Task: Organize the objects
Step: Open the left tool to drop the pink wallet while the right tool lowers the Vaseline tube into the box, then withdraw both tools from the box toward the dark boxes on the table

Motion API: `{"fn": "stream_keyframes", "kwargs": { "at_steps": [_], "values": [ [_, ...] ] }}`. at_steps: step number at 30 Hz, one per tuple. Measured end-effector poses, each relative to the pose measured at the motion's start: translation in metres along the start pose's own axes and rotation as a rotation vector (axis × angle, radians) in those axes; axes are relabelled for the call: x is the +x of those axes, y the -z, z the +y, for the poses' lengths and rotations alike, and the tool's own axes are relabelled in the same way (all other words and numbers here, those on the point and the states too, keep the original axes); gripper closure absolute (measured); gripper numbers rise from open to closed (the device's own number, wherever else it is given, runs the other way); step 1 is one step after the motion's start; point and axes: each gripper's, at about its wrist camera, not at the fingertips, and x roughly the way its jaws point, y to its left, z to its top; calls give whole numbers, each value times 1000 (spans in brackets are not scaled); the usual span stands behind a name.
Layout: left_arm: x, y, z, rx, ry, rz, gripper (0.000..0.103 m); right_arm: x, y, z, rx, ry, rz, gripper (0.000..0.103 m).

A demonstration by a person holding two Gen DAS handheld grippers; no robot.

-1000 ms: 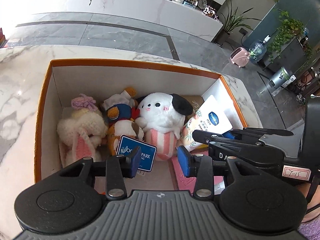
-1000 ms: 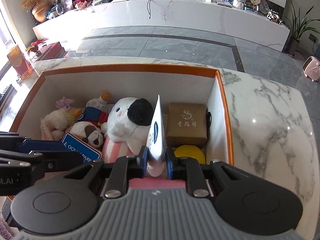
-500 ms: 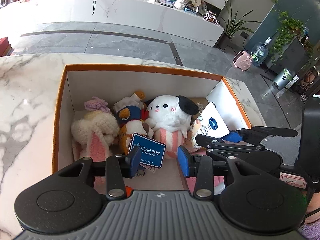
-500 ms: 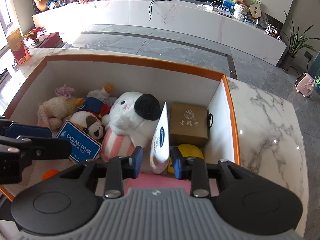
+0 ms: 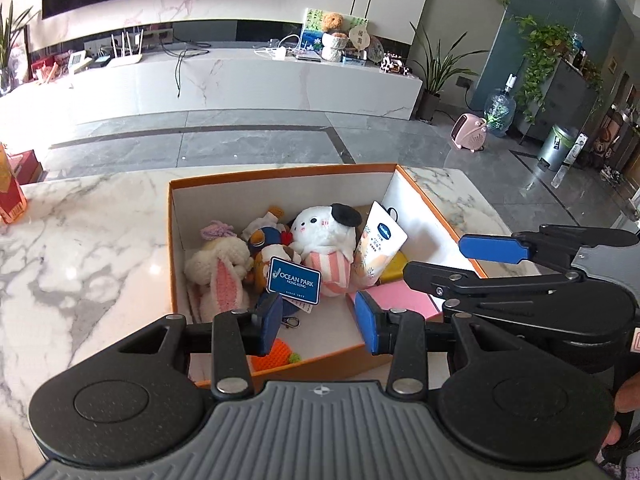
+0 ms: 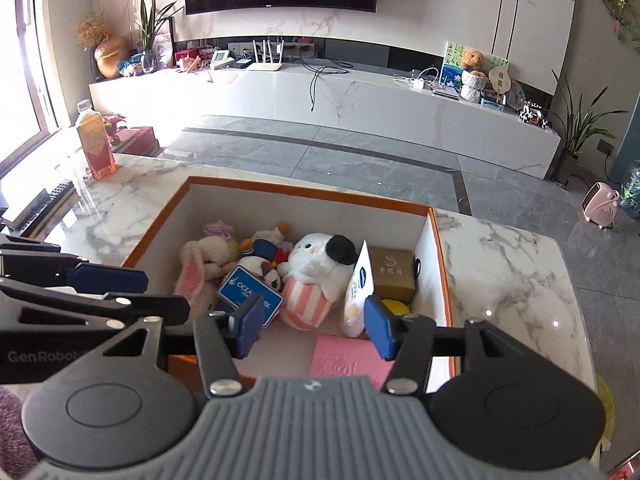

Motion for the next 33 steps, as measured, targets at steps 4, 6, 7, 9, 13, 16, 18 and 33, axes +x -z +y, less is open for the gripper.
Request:
{"fn": "stream_keyframes", "kwargs": {
  "at_steps": [4, 6, 7, 9, 13, 16, 18, 33],
  "values": [
    [-26, 14, 0, 12, -34, -37, 56, -33, 14, 8, 20, -21, -28, 39],
    [-35, 22, 0, 11, -52, -50, 56, -46, 22, 12, 21, -14, -41, 39],
    [-39, 26, 0, 12, -63, -55, 56, -52, 27, 14, 22, -12, -47, 39],
    [-47, 35, 2, 9, -83, -61, 56, -61, 36, 17, 32, -13, -56, 39],
    [-61, 57, 9, 0, -117, -55, 55, -75, 55, 23, 65, -43, -59, 36],
    [-64, 74, 15, -3, -153, -41, 55, -77, 72, 29, 94, -80, -52, 32],
    [-65, 87, 22, -18, -172, -29, 55, -73, 83, 34, 112, -97, -28, 32],
    [-56, 133, 79, -112, -238, 72, 50, -9, 107, 88, 255, -320, 147, 26]
  ]
}}
